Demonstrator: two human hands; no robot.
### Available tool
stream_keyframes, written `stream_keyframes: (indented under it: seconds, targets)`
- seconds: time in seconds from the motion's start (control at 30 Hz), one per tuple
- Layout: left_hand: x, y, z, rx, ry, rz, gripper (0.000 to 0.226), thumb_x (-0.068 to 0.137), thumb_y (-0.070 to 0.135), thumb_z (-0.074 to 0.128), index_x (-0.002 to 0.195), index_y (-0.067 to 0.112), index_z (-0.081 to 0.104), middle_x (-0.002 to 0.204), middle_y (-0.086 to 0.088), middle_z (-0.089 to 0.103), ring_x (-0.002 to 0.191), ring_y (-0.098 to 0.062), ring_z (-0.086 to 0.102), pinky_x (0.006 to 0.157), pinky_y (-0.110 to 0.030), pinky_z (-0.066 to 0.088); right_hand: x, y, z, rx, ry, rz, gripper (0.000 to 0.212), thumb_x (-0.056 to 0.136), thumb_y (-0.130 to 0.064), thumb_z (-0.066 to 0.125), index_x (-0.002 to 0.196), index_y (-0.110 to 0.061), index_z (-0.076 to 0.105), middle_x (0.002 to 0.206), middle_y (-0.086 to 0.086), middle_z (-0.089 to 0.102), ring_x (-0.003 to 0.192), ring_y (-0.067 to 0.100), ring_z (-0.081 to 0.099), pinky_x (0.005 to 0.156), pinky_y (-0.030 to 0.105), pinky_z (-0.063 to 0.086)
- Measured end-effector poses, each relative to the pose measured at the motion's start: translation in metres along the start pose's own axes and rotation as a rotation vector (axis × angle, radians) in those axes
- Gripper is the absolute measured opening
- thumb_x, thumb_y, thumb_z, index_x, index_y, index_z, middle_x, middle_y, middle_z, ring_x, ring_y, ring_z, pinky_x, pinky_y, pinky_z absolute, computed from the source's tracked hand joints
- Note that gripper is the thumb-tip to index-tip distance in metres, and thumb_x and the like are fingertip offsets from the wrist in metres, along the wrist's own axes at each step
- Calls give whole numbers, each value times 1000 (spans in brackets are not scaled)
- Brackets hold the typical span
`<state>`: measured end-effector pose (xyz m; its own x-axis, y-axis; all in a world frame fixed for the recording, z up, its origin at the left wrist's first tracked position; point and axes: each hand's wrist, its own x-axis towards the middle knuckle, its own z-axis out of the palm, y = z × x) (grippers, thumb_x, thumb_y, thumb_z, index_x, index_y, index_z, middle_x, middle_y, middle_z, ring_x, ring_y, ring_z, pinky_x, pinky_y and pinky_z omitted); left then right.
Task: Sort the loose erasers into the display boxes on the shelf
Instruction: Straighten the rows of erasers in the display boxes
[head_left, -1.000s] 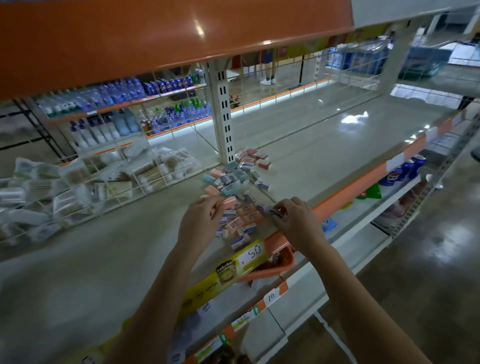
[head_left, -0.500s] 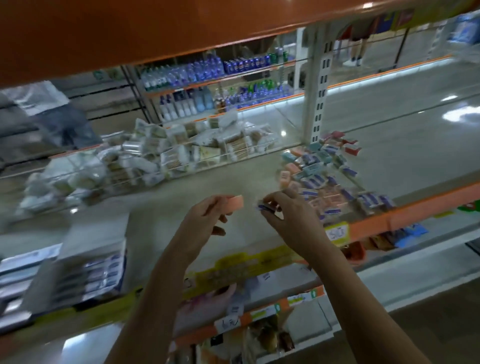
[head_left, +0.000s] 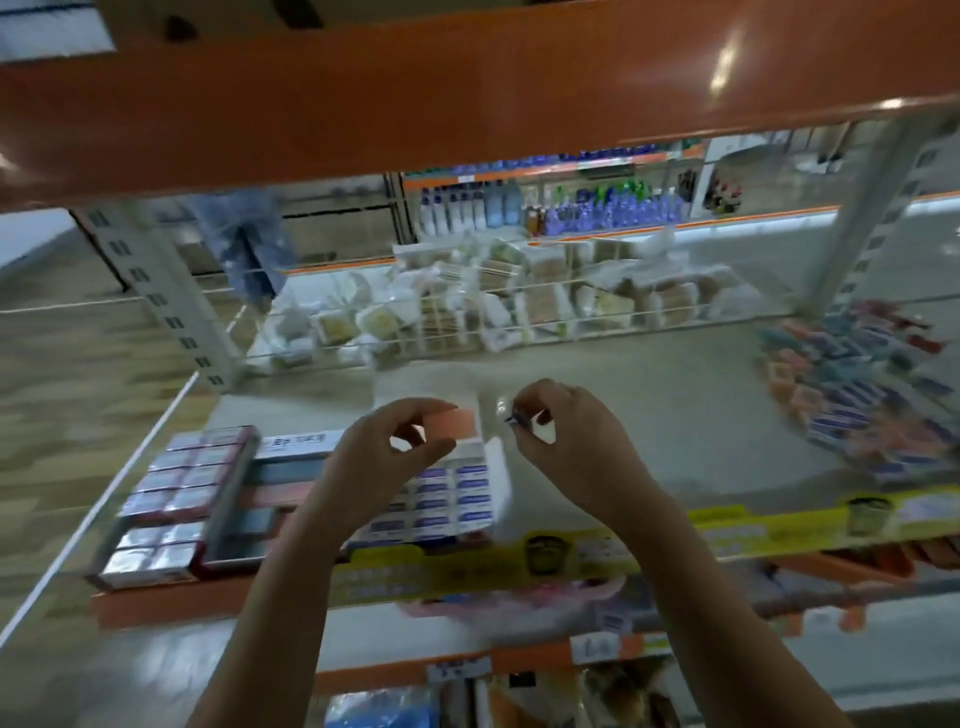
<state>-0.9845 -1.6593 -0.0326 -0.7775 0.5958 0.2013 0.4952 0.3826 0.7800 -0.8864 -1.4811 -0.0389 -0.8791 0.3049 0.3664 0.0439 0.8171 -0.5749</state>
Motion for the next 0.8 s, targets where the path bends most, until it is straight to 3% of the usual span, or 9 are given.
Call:
stream_keyframes:
  seconds: [0.13,0.23,0.33,0.5,0.8]
  targets:
    - [-7,-38,-40,18,-6,-14,38,80,13,72,93,46,58,95,15,58,77,6,56,67,-13,44,10,-35,46,52,-108,3,9,87,-21,61,95,-19,58,86,-11,58,85,11,55,73,22,41]
    - [-12,-65,-64,37,-8,-9,34,81,18,71,100,44,59,98,13,57,80,2,57,68,-11,45,14,-51,77,81,-186,45,16,87,-22,64,99,-20,54,94,-6,62,87,11,58,76,26,50]
    - [-16,-81,-77,58,-30,-4,33,82,22,69,106,42,60,96,15,55,81,1,56,69,-14,42,18,-57,98,36,-253,83,19,87,-21,63,103,-20,54,101,-1,62,95,13,57,79,26,48]
    - [-19,-98,-86,42,-12,-12,32,82,24,69,108,40,60,93,18,52,81,5,55,67,-12,39,21,-61,115,0,-266,89,22,86,-9,61,106,-17,57,107,2,58,102,15,53,86,25,44]
    - [-23,-108,-86,47,-63,-72,32,83,28,66,111,42,56,96,19,51,82,2,53,60,-9,39,22,-60,132,-158,-247,-13,27,87,-7,55,111,-19,52,107,0,58,103,17,47,84,29,39]
